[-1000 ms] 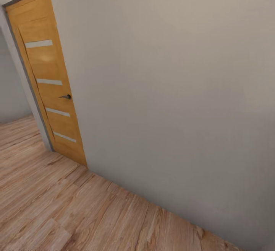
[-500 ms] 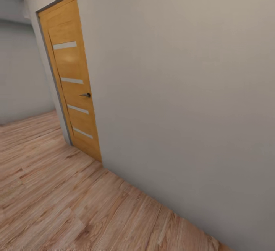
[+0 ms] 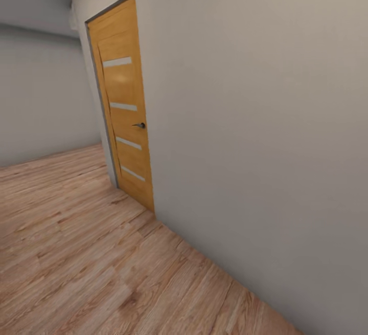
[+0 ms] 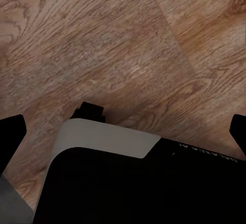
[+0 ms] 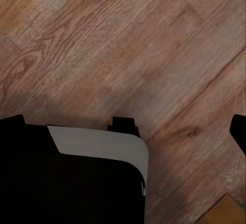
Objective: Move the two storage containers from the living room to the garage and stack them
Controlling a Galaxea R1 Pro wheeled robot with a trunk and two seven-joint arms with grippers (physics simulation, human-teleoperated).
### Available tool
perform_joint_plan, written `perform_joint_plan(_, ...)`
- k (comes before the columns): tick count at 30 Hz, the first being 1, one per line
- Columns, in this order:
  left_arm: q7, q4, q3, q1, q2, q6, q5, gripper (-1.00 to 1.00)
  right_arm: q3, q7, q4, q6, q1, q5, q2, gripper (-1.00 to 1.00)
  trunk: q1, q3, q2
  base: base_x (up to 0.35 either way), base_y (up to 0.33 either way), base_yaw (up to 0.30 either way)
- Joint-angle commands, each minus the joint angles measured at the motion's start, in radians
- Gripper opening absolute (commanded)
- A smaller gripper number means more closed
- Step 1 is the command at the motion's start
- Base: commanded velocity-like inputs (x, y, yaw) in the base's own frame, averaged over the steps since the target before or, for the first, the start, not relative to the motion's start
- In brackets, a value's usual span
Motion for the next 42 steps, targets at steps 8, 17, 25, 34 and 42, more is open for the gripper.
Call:
perform_joint_plan(8, 0.003, 0.001, -0.007, -0.001, 0.0, -0.004, 0.008, 1.0, 0.009, -0.002, 0.003, -0.008, -0.001, -0.008, -0.001, 1.0, 0.0, -0.001, -0.001, 0.0, 0.0, 0.274)
perform_joint_plan(17, 0.003, 0.0, -0.007, -0.001, 0.001, -0.004, 0.009, 1.0, 0.009, -0.002, 0.003, -0.009, -0.001, -0.007, -0.001, 1.0, 0.0, -0.001, -0.001, 0.0, 0.0, 0.274)
perform_joint_plan(25, 0.003, 0.0, -0.007, -0.001, 0.001, -0.003, 0.009, 1.0, 0.009, -0.002, 0.003, -0.009, -0.001, -0.007, -0.001, 1.0, 0.0, -0.001, -0.001, 0.0, 0.0, 0.274)
perform_joint_plan(34, 0.003, 0.0, -0.007, -0.001, 0.003, -0.001, 0.012, 1.0, 0.009, -0.002, 0.003, -0.009, -0.001, -0.006, -0.001, 1.0, 0.0, -0.001, -0.001, 0.071, 0.0, 0.274)
perform_joint_plan(42, 0.002, 0.001, -0.007, -0.001, 0.004, 0.006, 0.012, 1.0, 0.01, -0.002, 0.003, -0.009, -0.001, -0.003, -0.001, 1.0, 0.0, -0.001, -0.001, 0.297, 0.0, 0.274)
